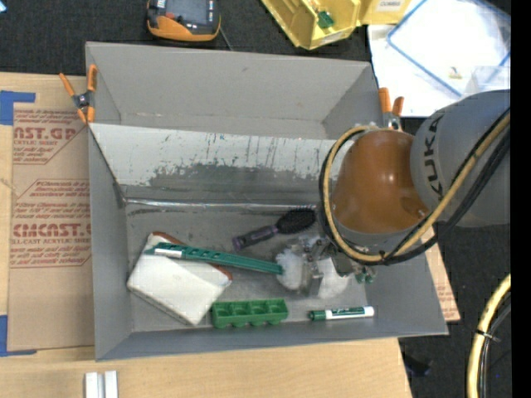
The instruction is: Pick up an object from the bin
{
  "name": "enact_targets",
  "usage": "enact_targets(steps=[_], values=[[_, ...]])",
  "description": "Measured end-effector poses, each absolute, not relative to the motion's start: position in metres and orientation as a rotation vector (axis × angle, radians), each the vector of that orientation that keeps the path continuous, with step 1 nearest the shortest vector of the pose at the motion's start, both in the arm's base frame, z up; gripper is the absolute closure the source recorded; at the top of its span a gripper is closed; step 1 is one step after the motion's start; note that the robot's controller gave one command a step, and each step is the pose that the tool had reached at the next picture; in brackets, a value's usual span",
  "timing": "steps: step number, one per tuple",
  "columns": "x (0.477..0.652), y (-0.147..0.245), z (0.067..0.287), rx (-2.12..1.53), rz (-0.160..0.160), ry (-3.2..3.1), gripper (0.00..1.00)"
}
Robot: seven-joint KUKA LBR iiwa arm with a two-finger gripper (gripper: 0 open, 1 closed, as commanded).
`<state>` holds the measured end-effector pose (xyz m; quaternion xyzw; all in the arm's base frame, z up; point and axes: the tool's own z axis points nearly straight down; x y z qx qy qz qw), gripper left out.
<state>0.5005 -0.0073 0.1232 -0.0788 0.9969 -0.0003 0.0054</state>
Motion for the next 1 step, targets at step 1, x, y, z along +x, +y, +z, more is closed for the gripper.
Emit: enact_targets(steps=[1], values=[[0.5004, -0.0070, 0.1351, -0.247, -0.001, 3.122, 1.00]])
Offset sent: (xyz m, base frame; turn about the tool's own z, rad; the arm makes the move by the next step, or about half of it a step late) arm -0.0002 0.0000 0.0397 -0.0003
